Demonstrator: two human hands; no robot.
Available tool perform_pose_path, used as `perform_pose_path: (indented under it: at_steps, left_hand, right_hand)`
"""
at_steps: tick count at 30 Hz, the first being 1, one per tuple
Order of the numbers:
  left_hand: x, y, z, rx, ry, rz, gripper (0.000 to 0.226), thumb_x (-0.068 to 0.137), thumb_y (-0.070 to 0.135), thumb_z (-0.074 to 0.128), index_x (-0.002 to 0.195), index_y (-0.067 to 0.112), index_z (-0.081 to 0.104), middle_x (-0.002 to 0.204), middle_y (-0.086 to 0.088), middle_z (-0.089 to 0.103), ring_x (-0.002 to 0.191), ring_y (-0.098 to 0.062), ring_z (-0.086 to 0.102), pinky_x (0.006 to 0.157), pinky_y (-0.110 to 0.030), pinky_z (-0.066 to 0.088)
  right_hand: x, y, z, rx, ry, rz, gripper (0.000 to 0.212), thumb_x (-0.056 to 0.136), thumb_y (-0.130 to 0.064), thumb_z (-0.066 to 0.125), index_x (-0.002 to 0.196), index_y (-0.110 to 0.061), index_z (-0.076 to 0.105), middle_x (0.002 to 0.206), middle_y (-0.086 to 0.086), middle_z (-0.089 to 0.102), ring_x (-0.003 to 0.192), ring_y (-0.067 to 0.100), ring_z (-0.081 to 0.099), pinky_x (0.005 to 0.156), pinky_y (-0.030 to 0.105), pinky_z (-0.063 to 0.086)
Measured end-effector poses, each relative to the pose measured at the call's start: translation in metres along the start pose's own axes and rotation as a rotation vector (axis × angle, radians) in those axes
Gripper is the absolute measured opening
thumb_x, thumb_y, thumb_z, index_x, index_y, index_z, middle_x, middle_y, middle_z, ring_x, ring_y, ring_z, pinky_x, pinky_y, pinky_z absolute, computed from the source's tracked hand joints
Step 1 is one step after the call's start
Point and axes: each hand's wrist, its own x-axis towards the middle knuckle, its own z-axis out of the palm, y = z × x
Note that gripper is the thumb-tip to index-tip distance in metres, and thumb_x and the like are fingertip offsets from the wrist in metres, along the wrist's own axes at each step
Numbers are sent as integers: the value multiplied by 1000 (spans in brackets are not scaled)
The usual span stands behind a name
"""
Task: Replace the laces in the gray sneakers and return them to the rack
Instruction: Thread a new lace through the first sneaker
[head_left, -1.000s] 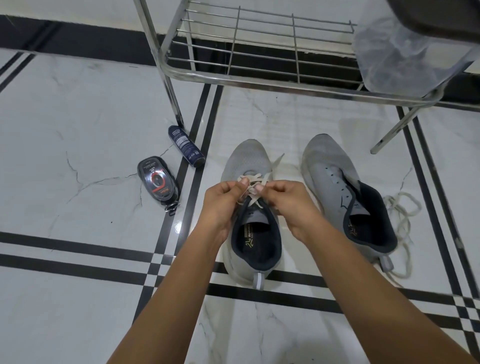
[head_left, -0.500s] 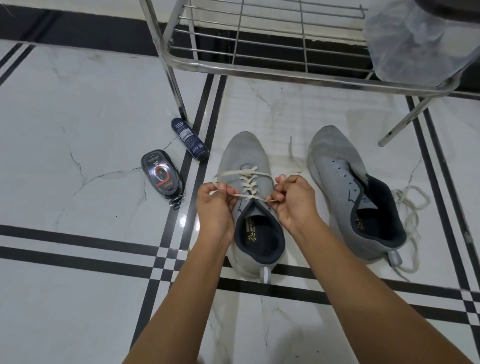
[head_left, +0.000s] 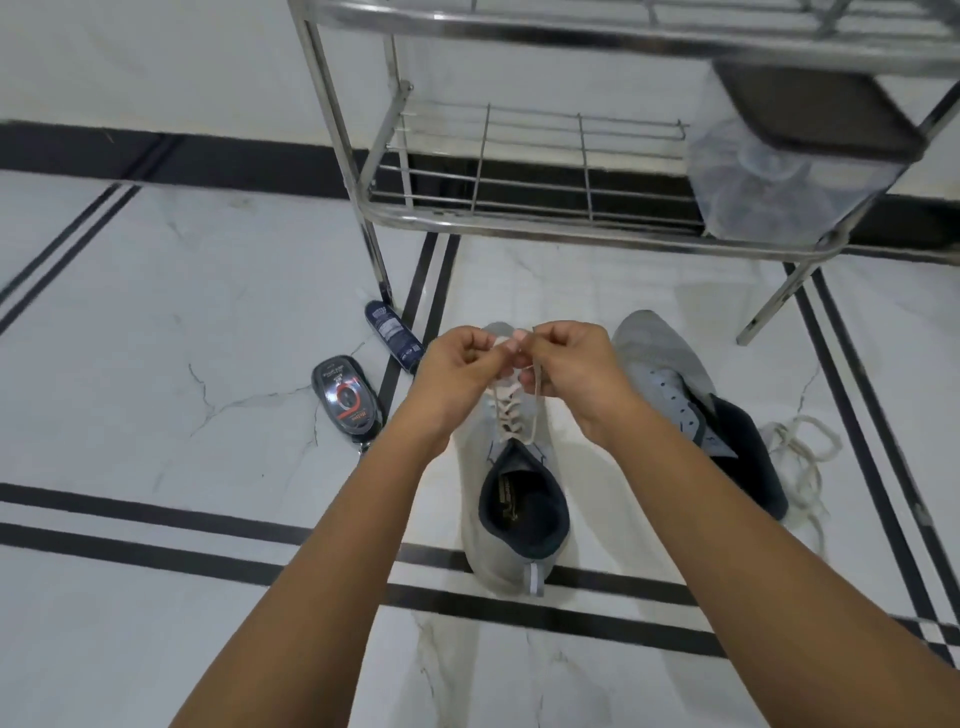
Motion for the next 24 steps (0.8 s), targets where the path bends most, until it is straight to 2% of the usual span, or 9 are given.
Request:
perform_pose_path:
  at_steps: [4,8,10,13,15,17,20,22,24]
  left_hand:
    - [1,37,-8,-20,2,88,15,92,22,56,83,12,60,63,7,61,57,5,57,65,-10,46]
    - [6,77,-13,-18,24,203,19,95,14,50,84,14,65,62,8,65,66,-2,62,81,-25,51]
    - [8,97,-14,49,30,265,25,95,11,48,81,19,68,67,7,68,72,-6,63,85,-29,51]
    - [8,119,-12,134,41,305,22,96,18,49,88,22,70,82,3,71,86,-11,65,90,-33,51]
    - [7,127,-8,155,47,325,23,96,19,49,87,26,70,84,7,70,88,-10,64,90,-33,51]
    - [5,127,-3,148,96,335,23,95,18,51,85,29,68,78,11,68,82,-7,62,86,-31,51]
    - [6,125,0,49,189,312,10,88,15,62,97,19,66,80,2,69,84,-14,65,81,-28,52]
    - [6,128,1,38,204,311,15,83,15,68,97,16,62,81,-4,71,85,-18,68,83,-35,53]
    - [4,133,2,25,184,333,6,83,12,67,87,14,63,81,-6,71,85,-23,69,84,-41,54]
  right_hand:
    - [-9,-37,-1,34,5,-101,13,92,-14,58,81,-9,62,70,3,62,58,13,57,66,26,52]
    - [-13,-74,1,-46,-32,-205,22,95,-11,52,75,-8,61,69,5,63,59,16,57,75,38,53]
    - [-13,-91,-1,-97,-26,-250,24,96,-11,49,77,-8,62,70,5,63,61,17,58,77,40,54]
    - [-14,-114,-9,-104,11,-318,20,96,-14,50,83,-10,64,74,6,63,63,17,60,73,36,56]
    - [-15,-121,-15,-126,29,-348,17,96,-15,51,89,-8,65,74,6,62,62,16,59,73,34,57]
    - [-16,-121,-19,-122,37,-354,16,95,-14,53,94,-5,66,76,7,63,63,17,60,76,36,58]
    - [-19,-117,-21,-62,53,-391,12,93,-12,57,85,-14,65,82,8,67,66,18,64,78,37,58]
    - [-22,-116,-23,-6,34,-422,15,91,-9,58,80,-18,64,82,6,68,66,17,65,76,34,59]
    - [-25,-117,-25,46,5,-443,15,90,-7,59,80,-17,64,81,6,69,67,15,66,72,28,59]
